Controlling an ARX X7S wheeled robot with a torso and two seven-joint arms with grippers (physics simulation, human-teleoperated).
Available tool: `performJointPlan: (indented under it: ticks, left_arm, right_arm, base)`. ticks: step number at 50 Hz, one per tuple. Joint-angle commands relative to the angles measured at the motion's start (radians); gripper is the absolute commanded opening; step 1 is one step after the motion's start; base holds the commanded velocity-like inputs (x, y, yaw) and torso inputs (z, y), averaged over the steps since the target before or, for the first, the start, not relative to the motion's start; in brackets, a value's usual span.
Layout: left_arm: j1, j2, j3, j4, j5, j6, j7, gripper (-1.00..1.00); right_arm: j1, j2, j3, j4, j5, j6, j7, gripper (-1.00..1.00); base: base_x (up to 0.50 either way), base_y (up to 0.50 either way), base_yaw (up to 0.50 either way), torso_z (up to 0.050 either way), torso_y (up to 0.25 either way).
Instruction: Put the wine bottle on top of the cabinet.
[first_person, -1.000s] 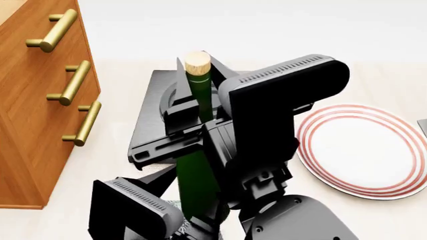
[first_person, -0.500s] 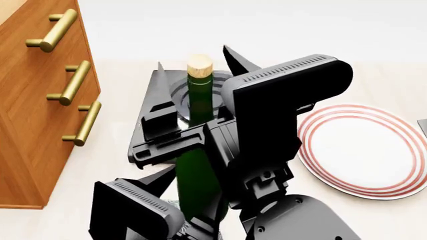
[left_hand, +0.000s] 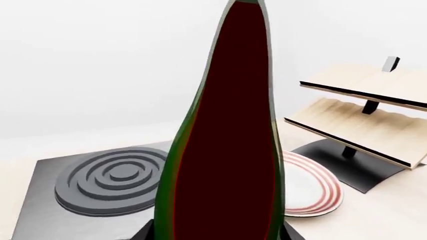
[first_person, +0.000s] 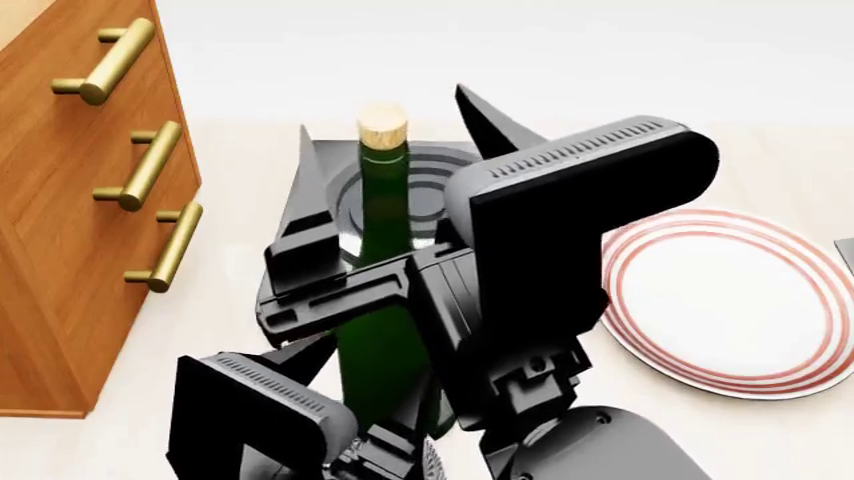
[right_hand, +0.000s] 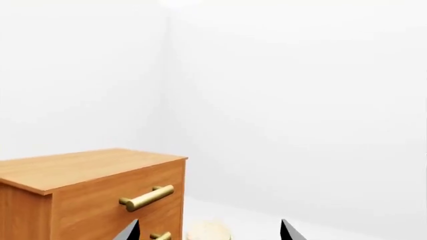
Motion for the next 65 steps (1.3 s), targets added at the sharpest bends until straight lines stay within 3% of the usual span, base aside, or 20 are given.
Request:
performJointPlan:
  ticks: [1, 14, 28, 42, 52, 53, 65]
  left_arm:
    - [-0.053, -0.004, -0.029, 0.017, -0.040, -0.015, -0.028, -1.00]
    - [-0.063, -0.035, -0.044, 0.012, -0.023, -0.005, -0.043, -1.00]
    - [-0.101, -0.085, -0.078, 0.019, -0.004, -0.023, -0.072, -1.00]
    - [-0.268, -0.122, -0.116, 0.063, -0.004, -0.158, -0.123, -1.00]
    - [-0.363, -0.112, -0.141, 0.058, -0.008, -0.213, -0.154, -1.00]
    - [-0.430, -0.107, -0.154, 0.020, -0.006, -0.231, -0.150, -1.00]
    - [-0.627, -0.110, -0.166, -0.089, -0.005, -0.302, -0.122, -1.00]
  right_arm:
    - [-0.002, 0.017, 0.018, -0.080, 0.031, 0.031, 0.035, 1.00]
    - [-0.023, 0.051, 0.129, -0.248, 0.150, 0.089, 0.127, 1.00]
    - [-0.193, 0.130, 0.158, -0.342, 0.046, 0.011, 0.170, 1.00]
    - [-0.465, 0.133, 0.132, -0.247, -0.110, -0.208, 0.128, 1.00]
    - [-0.531, 0.130, 0.167, -0.230, -0.101, -0.248, 0.136, 1.00]
    - [-0.583, 0.124, 0.154, -0.210, -0.133, -0.278, 0.134, 1.00]
    - [-0.627, 0.123, 0.121, -0.185, -0.169, -0.313, 0.122, 1.00]
  base:
    - [0.00, 0.00, 0.00, 0.000, 0.000]
    - [0.00, 0.00, 0.00, 0.000, 0.001]
    - [0.00, 0.00, 0.00, 0.001, 0.001]
    - [0.00, 0.00, 0.00, 0.000, 0.001]
    - [0.00, 0.00, 0.00, 0.000, 0.001]
    - [0.00, 0.00, 0.00, 0.000, 0.000]
    - [0.00, 0.00, 0.00, 0.001, 0.001]
